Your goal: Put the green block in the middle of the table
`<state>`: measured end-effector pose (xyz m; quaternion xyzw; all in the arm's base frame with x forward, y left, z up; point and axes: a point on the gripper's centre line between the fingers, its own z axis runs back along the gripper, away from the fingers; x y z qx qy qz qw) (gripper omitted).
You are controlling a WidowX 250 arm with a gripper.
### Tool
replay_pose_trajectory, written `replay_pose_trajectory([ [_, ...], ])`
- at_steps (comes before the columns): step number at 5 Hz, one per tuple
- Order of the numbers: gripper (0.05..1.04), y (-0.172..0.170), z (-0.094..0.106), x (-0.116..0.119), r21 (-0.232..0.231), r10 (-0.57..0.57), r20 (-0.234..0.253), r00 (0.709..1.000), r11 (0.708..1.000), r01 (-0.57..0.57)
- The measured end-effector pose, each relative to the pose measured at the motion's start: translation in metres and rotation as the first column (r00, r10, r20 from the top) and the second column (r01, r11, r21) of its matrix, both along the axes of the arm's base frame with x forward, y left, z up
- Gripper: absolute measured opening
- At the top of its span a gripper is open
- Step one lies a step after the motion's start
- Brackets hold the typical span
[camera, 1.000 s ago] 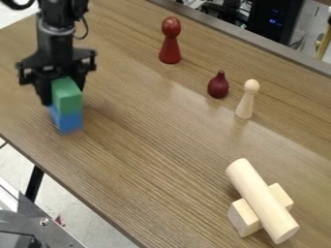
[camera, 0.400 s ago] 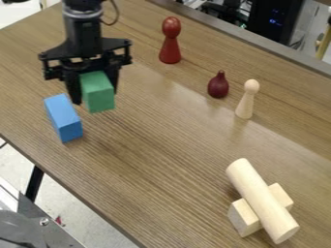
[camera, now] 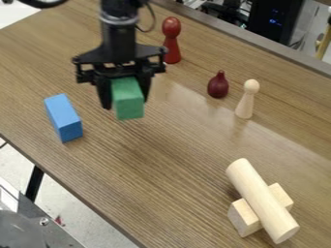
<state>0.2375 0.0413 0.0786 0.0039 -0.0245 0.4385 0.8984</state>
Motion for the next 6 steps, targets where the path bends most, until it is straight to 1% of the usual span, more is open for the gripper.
replay_pose_trajectory([
  [1, 0.612, -0.016, -0.011, 0.017, 0.006, -0.067, 0.055, 0.996, 0.998, 0.067],
  [2, 0.612, -0.026, -0.022, 0.031, 0.03, -0.112, 0.1, 0.989, 0.994, 0.11],
  [3, 0.612, -0.03, -0.042, 0.045, 0.07, -0.138, 0.136, 0.981, 0.989, 0.13],
  [4, 0.612, -0.029, -0.055, 0.07, 0.118, -0.157, 0.183, 0.971, 0.984, 0.137],
  [5, 0.659, -0.026, -0.062, 0.101, 0.158, -0.194, 0.246, 0.95, 0.975, 0.158],
  [6, 0.941, -0.021, -0.064, 0.113, 0.162, -0.199, 0.268, 0.943, 0.974, 0.16],
])
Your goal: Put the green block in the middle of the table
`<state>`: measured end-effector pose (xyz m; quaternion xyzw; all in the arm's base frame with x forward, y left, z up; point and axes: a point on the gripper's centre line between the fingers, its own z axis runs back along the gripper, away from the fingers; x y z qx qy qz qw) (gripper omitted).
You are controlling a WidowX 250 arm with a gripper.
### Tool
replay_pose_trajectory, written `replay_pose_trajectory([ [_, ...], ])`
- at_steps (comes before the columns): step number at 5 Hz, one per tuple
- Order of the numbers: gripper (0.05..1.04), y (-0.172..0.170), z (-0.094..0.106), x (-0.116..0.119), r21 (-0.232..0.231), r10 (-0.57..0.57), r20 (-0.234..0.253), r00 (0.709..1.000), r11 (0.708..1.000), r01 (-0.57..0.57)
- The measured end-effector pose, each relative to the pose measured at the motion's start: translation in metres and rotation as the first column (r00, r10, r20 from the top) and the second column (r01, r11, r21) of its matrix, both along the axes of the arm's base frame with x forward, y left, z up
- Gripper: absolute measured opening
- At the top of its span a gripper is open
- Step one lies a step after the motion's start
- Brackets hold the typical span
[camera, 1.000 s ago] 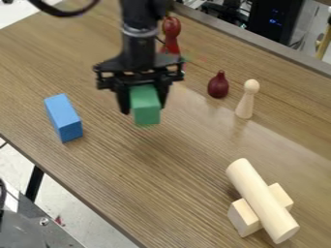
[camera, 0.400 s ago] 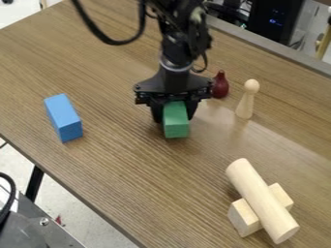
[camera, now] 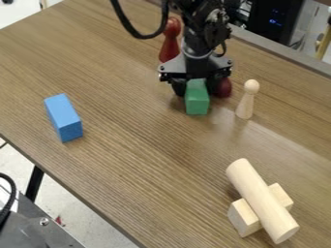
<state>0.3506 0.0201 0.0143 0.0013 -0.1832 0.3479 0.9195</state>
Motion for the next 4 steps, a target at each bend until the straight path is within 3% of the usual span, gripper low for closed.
replay_pose_trajectory([
  [2, 0.986, 0.02, 0.007, -0.012, 0.121, -0.086, 0.006, 0.996, 0.989, 0.085],
  [3, 0.987, 0.039, 0.019, -0.028, 0.146, -0.043, -0.013, 0.999, 0.988, 0.045],
  [4, 0.987, 0.054, 0.063, -0.041, 0.171, -0.032, 0.019, 0.999, 0.985, 0.029],
])
